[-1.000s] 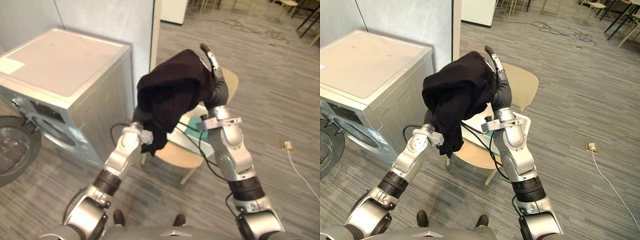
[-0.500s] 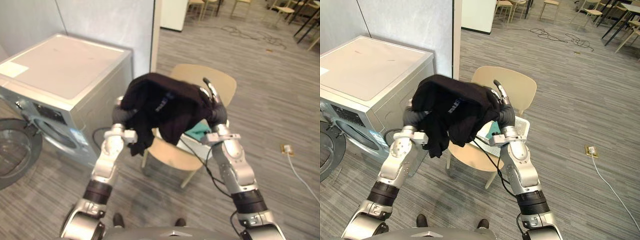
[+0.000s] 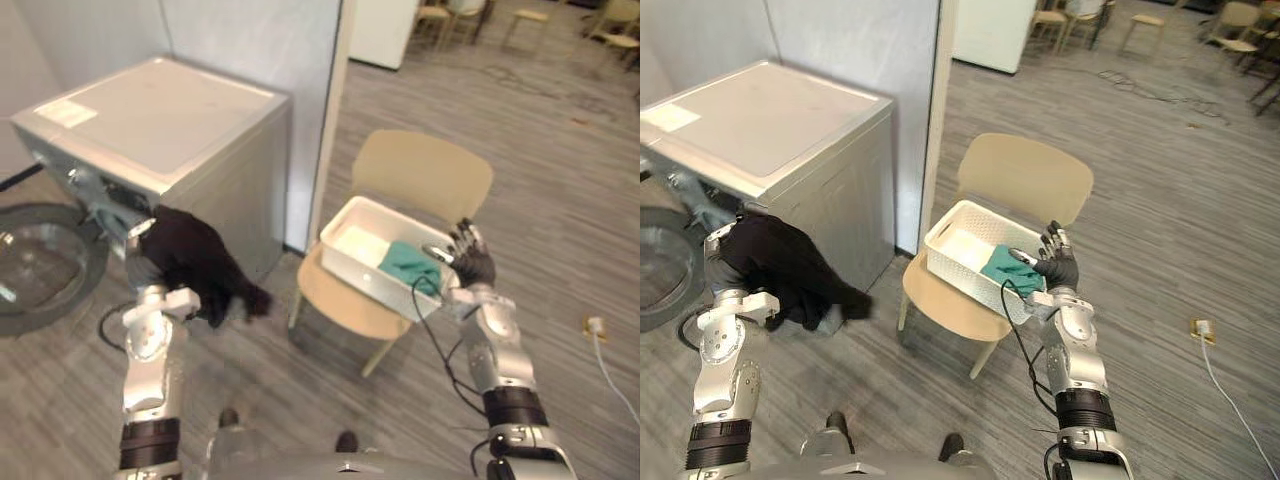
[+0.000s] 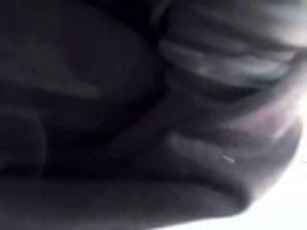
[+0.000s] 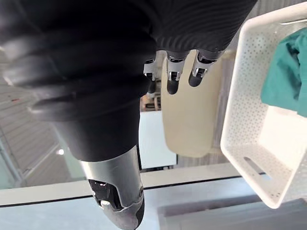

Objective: Pick up the laundry basket with both hands and put the clothes into the washing machine.

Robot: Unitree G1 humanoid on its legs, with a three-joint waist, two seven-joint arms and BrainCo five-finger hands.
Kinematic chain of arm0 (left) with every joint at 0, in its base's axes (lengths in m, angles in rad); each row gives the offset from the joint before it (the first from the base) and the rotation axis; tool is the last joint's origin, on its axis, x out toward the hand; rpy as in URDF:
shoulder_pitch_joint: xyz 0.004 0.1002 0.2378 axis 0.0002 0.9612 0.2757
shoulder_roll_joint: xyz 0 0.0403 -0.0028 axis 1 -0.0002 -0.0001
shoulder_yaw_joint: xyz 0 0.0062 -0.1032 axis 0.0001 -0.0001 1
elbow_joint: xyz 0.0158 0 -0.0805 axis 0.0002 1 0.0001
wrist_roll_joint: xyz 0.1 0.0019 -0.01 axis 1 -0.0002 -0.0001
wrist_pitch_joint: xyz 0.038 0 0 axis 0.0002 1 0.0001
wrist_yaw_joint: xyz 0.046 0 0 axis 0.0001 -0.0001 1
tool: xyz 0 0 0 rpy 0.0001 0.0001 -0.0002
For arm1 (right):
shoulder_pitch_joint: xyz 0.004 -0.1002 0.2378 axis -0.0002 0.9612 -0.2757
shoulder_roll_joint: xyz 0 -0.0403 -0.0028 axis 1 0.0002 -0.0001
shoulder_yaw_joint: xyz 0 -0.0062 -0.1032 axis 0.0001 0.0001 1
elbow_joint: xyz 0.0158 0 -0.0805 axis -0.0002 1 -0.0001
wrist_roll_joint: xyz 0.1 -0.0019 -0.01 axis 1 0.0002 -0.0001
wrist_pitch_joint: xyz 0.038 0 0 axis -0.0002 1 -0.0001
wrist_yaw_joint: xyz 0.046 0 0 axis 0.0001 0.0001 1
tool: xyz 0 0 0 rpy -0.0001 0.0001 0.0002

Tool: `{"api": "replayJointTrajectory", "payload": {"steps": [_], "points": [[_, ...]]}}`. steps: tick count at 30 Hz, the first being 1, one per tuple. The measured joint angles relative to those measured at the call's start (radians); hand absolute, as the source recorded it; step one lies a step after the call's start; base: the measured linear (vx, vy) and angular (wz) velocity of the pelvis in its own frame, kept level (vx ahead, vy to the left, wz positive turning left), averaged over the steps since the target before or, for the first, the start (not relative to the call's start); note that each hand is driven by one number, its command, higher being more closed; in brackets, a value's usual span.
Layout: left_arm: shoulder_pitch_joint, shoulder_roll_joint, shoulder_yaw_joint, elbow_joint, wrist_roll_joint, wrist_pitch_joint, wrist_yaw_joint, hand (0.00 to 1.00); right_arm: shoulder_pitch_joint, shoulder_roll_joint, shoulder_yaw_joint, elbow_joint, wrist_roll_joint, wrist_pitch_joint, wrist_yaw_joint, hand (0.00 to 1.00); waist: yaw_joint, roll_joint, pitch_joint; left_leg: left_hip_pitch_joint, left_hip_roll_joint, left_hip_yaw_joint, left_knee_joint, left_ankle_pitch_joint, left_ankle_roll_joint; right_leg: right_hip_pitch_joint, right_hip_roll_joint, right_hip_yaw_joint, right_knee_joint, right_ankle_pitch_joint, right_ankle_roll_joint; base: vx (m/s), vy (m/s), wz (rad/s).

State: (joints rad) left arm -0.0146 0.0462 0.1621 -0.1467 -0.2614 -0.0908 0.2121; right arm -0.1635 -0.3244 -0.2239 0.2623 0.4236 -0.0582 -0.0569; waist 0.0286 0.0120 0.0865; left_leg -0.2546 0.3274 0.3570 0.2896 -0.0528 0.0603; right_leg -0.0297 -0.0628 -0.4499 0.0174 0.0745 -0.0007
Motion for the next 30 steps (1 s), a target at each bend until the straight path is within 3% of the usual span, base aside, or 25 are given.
{"api": "replayJointTrajectory", "payload": {"steps": [1,4,5,7,8,9,11,13,15,17,18,19,20,21,22,23,25,26,28,30], "points": [[0.009,-0.024,-0.013,-0.001,0.0,-0.006,-0.001,1.0,0.024,0.004,-0.09,0.001,-0.003,0.002,-0.016,0.0,0.005,0.011,0.003,-0.054,0.076,0.092,0.212,-0.044,0.033,-0.007,-0.007,-0.062,0.016,0.001,-0.02,-0.09,0.072,0.98],[0.043,-0.037,-0.049,0.0,0.001,-0.007,-0.012,1.0,0.115,0.026,-0.215,-0.011,-0.04,0.0,-0.021,0.0,-0.008,0.003,0.006,0.0,0.121,0.202,0.441,-0.135,0.043,0.001,-0.039,-0.139,0.031,0.006,-0.018,-0.02,0.109,0.92],[0.056,-0.045,-0.064,0.001,0.002,-0.007,-0.029,1.0,0.185,0.057,-0.293,-0.01,-0.043,0.001,-0.03,0.0,-0.036,0.006,0.004,0.056,0.145,0.242,0.502,-0.179,0.033,0.004,-0.068,-0.201,0.042,0.017,-0.004,0.02,0.157,1.25],[0.062,-0.06,-0.077,0.002,0.009,-0.007,-0.045,1.0,0.259,0.106,-0.368,-0.009,-0.067,0.001,-0.05,0.0,-0.065,0.005,0.003,0.104,0.172,0.255,0.509,-0.188,0.021,0.01,-0.11,-0.272,0.056,0.03,0.016,0.02,0.183,1.68],[0.068,-0.083,-0.105,0.002,0.009,-0.008,-0.05,1.0,0.331,0.153,-0.452,0.012,-0.078,0.003,-0.064,0.0,-0.097,0.023,-0.007,0.14,0.189,0.274,0.401,-0.139,-0.039,0.008,-0.159,-0.364,0.072,0.052,0.055,0.03,0.229,1.79],[0.067,-0.086,-0.107,0.003,0.009,-0.008,-0.05,1.0,0.335,0.161,-0.459,0.021,-0.078,0.003,-0.064,0.0,-0.101,0.024,-0.008,0.133,0.175,0.277,0.387,-0.149,-0.073,0.008,-0.171,-0.373,0.074,0.057,0.062,0.02,0.271,1.79],[0.084,-0.079,-0.132,0.003,0.008,-0.008,-0.051,1.0,0.384,0.235,-0.489,0.099,-0.081,0.011,-0.084,0.0,-0.117,-0.012,-0.027,0.091,0.078,0.3,0.314,-0.187,-0.1,-0.009,-0.232,-0.411,0.049,0.062,0.064,-0.06,0.338,1.4],[0.101,-0.06,-0.133,0.003,-0.002,-0.008,-0.06,1.0,0.395,0.304,-0.489,0.197,-0.121,0.022,-0.084,0.0,-0.116,-0.033,-0.037,0.053,0.006,0.264,0.265,-0.193,-0.094,-0.006,-0.253,-0.409,0.017,0.069,0.06,-0.11,0.373,1.32],[0.115,-0.059,-0.144,0.004,-0.033,-0.009,-0.084,1.0,0.392,0.324,-0.488,0.322,-0.145,0.024,-0.082,0.0,-0.11,-0.037,-0.039,0.046,-0.05,0.216,0.238,-0.204,-0.084,0.015,-0.273,-0.403,0.019,0.1,0.032,-0.06,0.25,1.09],[0.128,-0.06,-0.194,0.012,-0.057,-0.01,-0.098,1.0,0.389,0.319,-0.489,0.453,-0.155,0.034,-0.073,0.0,-0.09,-0.03,-0.035,0.055,-0.099,0.187,0.208,-0.219,-0.081,0.026,-0.334,-0.407,0.109,0.107,0.026,-0.02,0.23,0.83],[0.139,-0.063,-0.247,0.021,-0.071,-0.01,-0.113,1.0,0.389,0.318,-0.488,0.505,-0.156,0.043,-0.06,0.0,-0.081,-0.01,-0.019,0.072,-0.132,0.171,0.189,-0.223,-0.07,-0.002,-0.396,-0.34,0.227,0.119,-0.014,-0.04,0.257,0.63],[0.154,-0.069,-0.311,0.026,-0.074,-0.009,-0.126,1.0,0.398,0.321,-0.477,0.538,-0.156,0.054,-0.05,0.0,-0.082,0.01,-0.01,0.097,-0.171,0.149,0.158,-0.22,-0.05,-0.066,-0.442,-0.169,0.367,0.166,-0.1,-0.05,0.266,0.69],[0.155,-0.07,-0.341,0.025,-0.075,-0.009,-0.132,1.0,0.405,0.325,-0.463,0.554,-0.156,0.057,-0.048,0.0,-0.088,0.023,-0.005,0.112,-0.181,0.128,0.147,-0.221,-0.039,-0.106,-0.443,-0.062,0.44,0.173,-0.128,-0.02,0.232,0.72],[0.154,-0.072,-0.384,0.025,-0.085,-0.015,-0.141,1.0,0.415,0.358,-0.44,0.583,-0.154,0.061,-0.031,0.0,-0.092,0.03,-0.001,0.129,-0.185,0.1,0.129,-0.223,-0.034,-0.175,-0.366,0.164,0.556,-0.016,-0.016,-0.01,0.128,0.74],[0.152,-0.076,-0.4,0.026,-0.094,-0.024,-0.15,1.0,0.421,0.404,-0.421,0.595,-0.141,0.06,-0.016,0.0,-0.098,0.021,0.003,0.135,-0.207,0.079,0.111,-0.228,-0.026,-0.219,-0.276,0.284,0.623,-0.156,0.025,-0.02,0.067,0.81],[0.154,-0.084,-0.415,0.027,-0.111,-0.027,-0.156,1.0,0.419,0.4,-0.403,0.62,-0.115,0.062,-0.011,0.0,-0.101,-0.003,0.006,0.146,-0.228,0.076,0.102,-0.229,-0.022,-0.247,-0.212,0.311,0.632,-0.227,0.034,-0.02,0.002,0.61],[0.154,-0.089,-0.429,0.032,-0.12,-0.03,-0.156,1.0,0.419,0.408,-0.375,0.621,-0.111,0.061,-0.012,0.0,-0.089,-0.025,0.024,0.174,-0.245,0.074,0.1,-0.238,-0.012,-0.256,-0.161,0.233,0.596,-0.278,0.029,0.06,-0.027,0.3],[0.154,-0.091,-0.432,0.047,-0.128,-0.029,-0.156,1.0,0.423,0.406,-0.359,0.617,-0.107,0.059,-0.012,0.0,-0.087,-0.02,0.03,0.187,-0.245,0.064,0.1,-0.248,-0.012,-0.257,-0.13,0.145,0.55,-0.294,0.024,0.12,-0.031,0.25],[0.154,-0.098,-0.436,0.058,-0.129,-0.027,-0.156,1.0,0.428,0.403,-0.337,0.603,-0.105,0.053,-0.012,0.0,-0.094,-0.008,0.031,0.202,-0.243,0.046,0.091,-0.258,-0.02,-0.263,-0.102,0.067,0.48,-0.291,0.019,0.16,-0.029,0.3],[0.148,-0.103,-0.444,0.06,-0.129,-0.027,-0.156,1.0,0.438,0.402,-0.327,0.583,-0.106,0.054,-0.011,0.0,-0.097,-0.002,0.028,0.215,-0.237,0.019,0.092,-0.27,-0.032,-0.268,-0.08,0.052,0.409,-0.242,0.005,0.27,-0.062,0.37]]}}
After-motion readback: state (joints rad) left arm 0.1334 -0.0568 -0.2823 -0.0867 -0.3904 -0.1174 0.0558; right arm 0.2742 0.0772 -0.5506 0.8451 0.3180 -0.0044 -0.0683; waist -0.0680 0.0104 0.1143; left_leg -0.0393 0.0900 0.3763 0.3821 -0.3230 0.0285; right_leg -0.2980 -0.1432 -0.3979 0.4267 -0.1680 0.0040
